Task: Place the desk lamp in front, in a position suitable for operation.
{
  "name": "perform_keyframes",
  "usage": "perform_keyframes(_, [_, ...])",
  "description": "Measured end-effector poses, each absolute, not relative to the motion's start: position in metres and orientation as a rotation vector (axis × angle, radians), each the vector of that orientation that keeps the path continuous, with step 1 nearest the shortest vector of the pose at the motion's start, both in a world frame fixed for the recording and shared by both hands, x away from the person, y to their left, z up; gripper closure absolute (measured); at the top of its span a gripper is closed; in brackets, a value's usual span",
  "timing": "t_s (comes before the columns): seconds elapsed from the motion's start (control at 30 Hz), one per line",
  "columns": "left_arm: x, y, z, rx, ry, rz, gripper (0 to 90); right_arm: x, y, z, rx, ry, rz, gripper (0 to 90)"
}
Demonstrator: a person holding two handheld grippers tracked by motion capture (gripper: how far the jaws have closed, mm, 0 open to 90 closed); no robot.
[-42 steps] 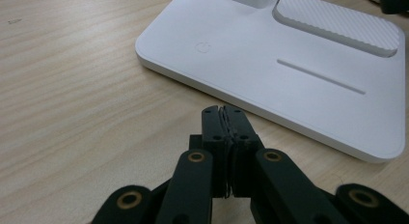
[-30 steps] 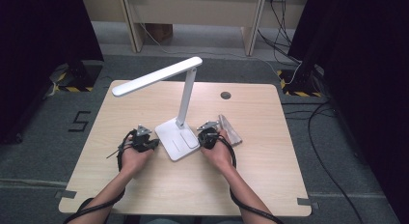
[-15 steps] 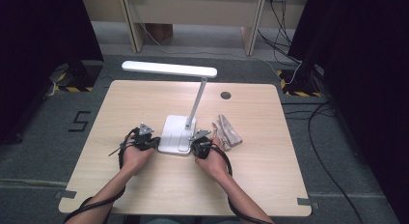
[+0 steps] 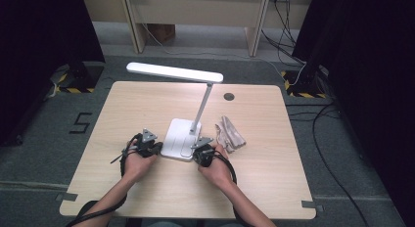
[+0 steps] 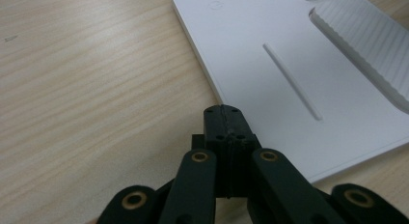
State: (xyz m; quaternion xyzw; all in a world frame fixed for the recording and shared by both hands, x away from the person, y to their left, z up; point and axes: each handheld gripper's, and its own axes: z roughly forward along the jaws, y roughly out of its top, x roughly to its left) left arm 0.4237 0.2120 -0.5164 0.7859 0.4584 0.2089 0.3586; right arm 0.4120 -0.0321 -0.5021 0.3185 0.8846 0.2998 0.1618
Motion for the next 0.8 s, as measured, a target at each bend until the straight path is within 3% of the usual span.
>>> perform_keyframes(0.2, [0.428, 0.219, -0.516, 1.944, 1.22, 0.457, 89.6, 0.413, -0.037, -0.5, 0.917, 2.564, 0.887, 90.0])
perform_keyframes(0.3, [0.439, 0.22, -0.509, 1.9, 1.219, 0.51, 85.5, 0.422, -0.041, -0.492, 0.949, 2.517, 0.918, 80.8])
perform_keyframes(0.33, [0.441, 0.219, -0.506, 1.902, 1.221, 0.519, 76.2, 0.436, -0.047, -0.482, 1.011, 2.457, 0.954, 70.1])
perform_keyframes(0.47, [0.447, 0.21, -0.506, 1.905, 1.199, 0.535, 64.9, 0.458, -0.06, -0.47, 1.073, 2.351, 1.023, 57.2])
perform_keyframes(0.57, [0.448, 0.208, -0.51, 1.893, 1.22, 0.504, 56.7, 0.47, -0.067, -0.463, 1.102, 2.29, 1.104, 49.3])
perform_keyframes(0.8, [0.448, 0.208, -0.508, 1.861, 1.217, 0.452, 51.3, 0.479, -0.058, -0.456, 1.042, 2.215, 1.224, 38.9])
